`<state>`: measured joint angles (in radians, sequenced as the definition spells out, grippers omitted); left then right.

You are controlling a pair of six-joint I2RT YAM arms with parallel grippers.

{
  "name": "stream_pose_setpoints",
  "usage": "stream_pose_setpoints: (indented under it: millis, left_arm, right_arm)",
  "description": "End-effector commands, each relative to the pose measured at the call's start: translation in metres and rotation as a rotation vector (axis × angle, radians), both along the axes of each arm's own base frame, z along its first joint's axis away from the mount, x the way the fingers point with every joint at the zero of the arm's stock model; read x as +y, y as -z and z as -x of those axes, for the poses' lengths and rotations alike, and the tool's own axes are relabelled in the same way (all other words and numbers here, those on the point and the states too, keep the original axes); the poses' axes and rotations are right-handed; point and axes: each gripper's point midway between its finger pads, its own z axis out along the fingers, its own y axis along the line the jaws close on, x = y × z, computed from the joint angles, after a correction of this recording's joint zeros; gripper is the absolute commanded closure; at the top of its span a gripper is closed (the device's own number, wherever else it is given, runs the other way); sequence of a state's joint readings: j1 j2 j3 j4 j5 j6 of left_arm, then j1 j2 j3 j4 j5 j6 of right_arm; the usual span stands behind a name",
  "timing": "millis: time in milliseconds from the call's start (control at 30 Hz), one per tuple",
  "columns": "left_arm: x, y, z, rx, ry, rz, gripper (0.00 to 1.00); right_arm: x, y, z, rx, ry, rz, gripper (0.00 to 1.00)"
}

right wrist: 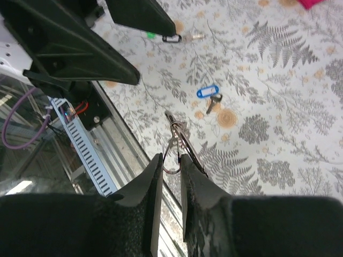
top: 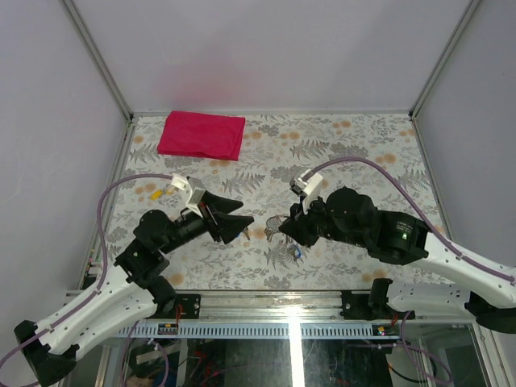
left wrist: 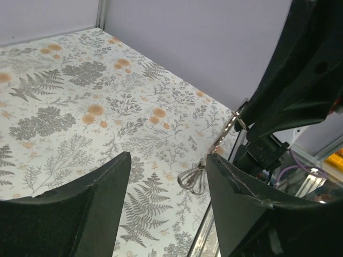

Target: Put the keys on the keyring

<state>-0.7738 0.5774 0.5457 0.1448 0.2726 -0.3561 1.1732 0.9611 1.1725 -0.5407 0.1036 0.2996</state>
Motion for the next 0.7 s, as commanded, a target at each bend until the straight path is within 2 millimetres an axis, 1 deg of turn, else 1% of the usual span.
stream_pose_setpoints:
  millis: [0, 33, 100, 133, 267, 367, 467, 567, 667]
  left_arm:
    - [0.004, -0.032, 0.007, -0.245, 0.011, 0.001, 0.38]
    - [0.005, -0.034, 0.009, -0.272, 0.012, 0.008, 0.36]
    - [0.007, -0.037, 0.013, -0.315, 0.018, 0.025, 0.27]
    - [0.008, -0.039, 0.015, -0.335, 0.02, 0.034, 0.26]
    - [0.005, -0.031, 0.014, -0.344, 0.017, 0.012, 0.25]
    - [-0.001, -0.02, 0.01, -0.357, -0.009, -0.026, 0.25]
    - [-0.007, -0.007, 0.008, -0.408, -0.064, -0.09, 0.25]
    - [-0.015, -0.004, 0.012, -0.483, -0.109, -0.149, 0.25]
    - [-0.025, -0.005, 0.016, -0.548, -0.141, -0.197, 0.25]
  right_arm:
    - [-0.004, -0.002, -0.004, 0.072, 0.005, 0.024, 1.0]
    - [-0.003, 0.001, -0.005, 0.103, -0.007, 0.021, 1.0]
    - [-0.002, 0.004, -0.006, 0.153, -0.027, 0.005, 1.0]
    - [-0.002, 0.004, -0.006, 0.164, -0.031, -0.004, 1.0]
    - [0.002, 0.001, -0.005, 0.186, -0.049, -0.029, 1.0]
    - [0.002, -0.002, -0.004, 0.206, -0.041, -0.046, 1.0]
    - [0.004, -0.003, 0.0, 0.237, -0.048, -0.055, 1.0]
    - [0.004, -0.003, 0.005, 0.27, -0.054, -0.055, 1.0]
    - [0.004, -0.003, 0.007, 0.284, -0.055, -0.053, 1.0]
